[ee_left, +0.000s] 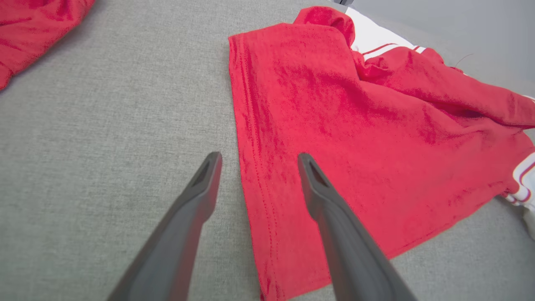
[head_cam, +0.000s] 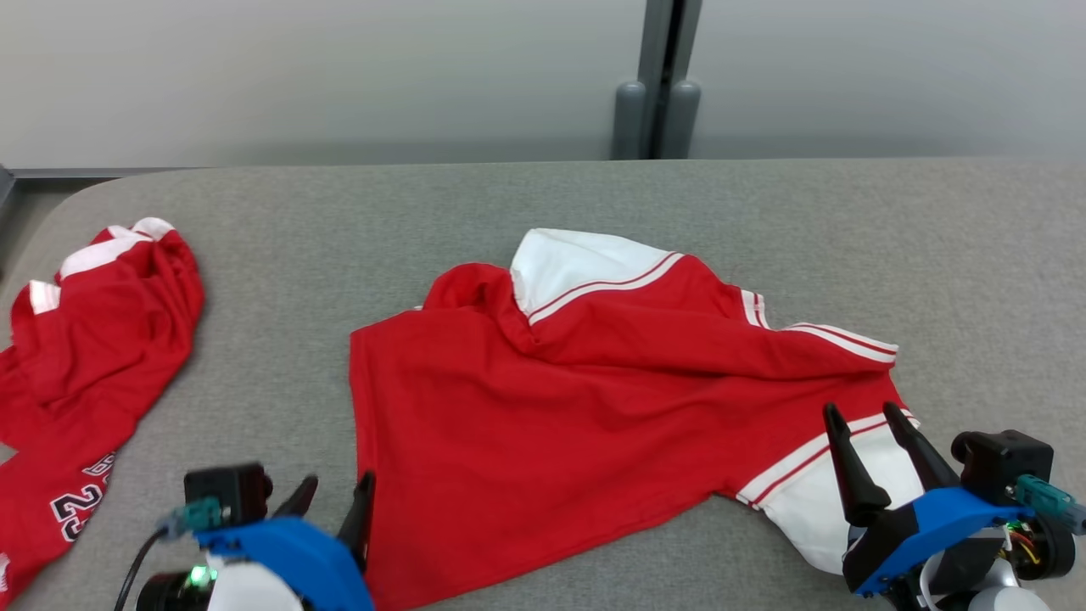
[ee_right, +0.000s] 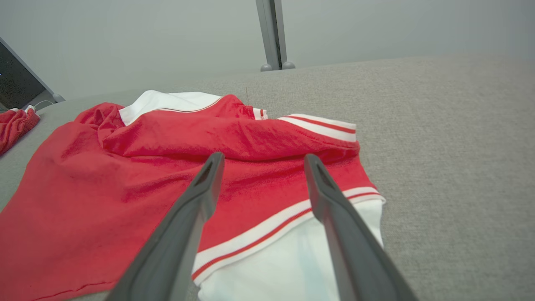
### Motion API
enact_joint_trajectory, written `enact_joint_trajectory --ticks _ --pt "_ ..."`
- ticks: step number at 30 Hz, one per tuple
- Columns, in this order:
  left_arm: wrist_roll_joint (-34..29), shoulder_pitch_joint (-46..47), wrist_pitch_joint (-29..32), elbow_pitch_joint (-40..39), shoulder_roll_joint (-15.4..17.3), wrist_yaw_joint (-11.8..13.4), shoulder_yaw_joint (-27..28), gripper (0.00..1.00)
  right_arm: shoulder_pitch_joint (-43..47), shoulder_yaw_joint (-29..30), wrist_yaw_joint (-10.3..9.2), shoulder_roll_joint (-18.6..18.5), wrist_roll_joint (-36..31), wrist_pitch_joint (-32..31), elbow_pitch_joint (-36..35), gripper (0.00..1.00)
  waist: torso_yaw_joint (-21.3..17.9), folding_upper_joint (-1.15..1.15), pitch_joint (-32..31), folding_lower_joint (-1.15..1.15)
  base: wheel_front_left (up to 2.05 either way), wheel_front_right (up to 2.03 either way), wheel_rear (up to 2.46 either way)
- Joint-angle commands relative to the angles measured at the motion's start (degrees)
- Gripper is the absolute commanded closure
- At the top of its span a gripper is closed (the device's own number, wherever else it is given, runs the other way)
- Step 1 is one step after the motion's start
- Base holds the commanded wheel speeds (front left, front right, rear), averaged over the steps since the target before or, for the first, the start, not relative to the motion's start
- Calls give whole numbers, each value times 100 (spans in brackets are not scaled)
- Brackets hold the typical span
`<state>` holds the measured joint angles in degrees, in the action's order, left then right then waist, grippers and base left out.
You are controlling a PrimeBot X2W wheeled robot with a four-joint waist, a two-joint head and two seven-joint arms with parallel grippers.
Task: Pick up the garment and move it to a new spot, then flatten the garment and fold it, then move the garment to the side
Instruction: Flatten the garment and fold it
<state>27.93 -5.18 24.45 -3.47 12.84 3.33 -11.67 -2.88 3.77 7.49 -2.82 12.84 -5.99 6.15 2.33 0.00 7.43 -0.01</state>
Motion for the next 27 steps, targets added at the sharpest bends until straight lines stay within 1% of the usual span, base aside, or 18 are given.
enact_joint_trajectory --ticks 1,4,6,8,10,13,16,19,20,21,22,27 --pt "-30 274 -61 153 -41 8 -9 0 35 -13 1 -13 27 11 -39 0 -50 0 12 1 0 0 0" --pt "-205 889 -189 704 -99 68 -36 0 -56 -96 1 -13 51 24 -64 0 -208 0 88 1 0 0 0" --pt "-384 1232 -233 1114 -80 108 -111 0 -125 -154 1 -14 73 45 -85 0 -331 0 161 1 0 0 0" --pt "-449 1561 -331 1475 -121 135 -102 0 -176 -203 1 -14 99 65 -89 0 -458 0 252 1 0 0 0" --pt "-542 1815 -441 1813 -93 183 -79 0 -194 -231 1 -14 111 89 -97 0 -582 0 343 1 0 0 0" --pt "-611 2098 -491 2310 -98 276 -67 0 -239 -222 1 -13 144 124 -101 0 -735 0 472 1 0 0 0" --pt "-529 2316 -485 2643 -162 294 -26 0 -274 -214 1 -13 163 159 -99 0 -846 0 595 1 0 0 0" --pt "-468 2384 -320 2925 -202 222 -97 0 -282 -204 1 -13 161 195 -87 0 -897 0 676 1 0 0 0" --pt "-458 2397 -260 2988 -208 195 -132 64 -288 -212 1 -13 167 207 -81 0 -912 0 697 1 0 0 0" --pt "-441 2413 -235 3040 -205 162 -151 93 -295 -215 1 -13 177 215 -73 0 -920 0 710 1 0 0 0" --pt "-437 2436 -234 3071 -198 135 -165 100 -302 -222 1 -13 197 223 -59 0 -926 0 721 1 0 0 0" --pt "-603 2780 -923 2985 -68 176 -56 100 -378 -264 1 -12 239 278 -15 0 -909 0 783 1 0 0 0"
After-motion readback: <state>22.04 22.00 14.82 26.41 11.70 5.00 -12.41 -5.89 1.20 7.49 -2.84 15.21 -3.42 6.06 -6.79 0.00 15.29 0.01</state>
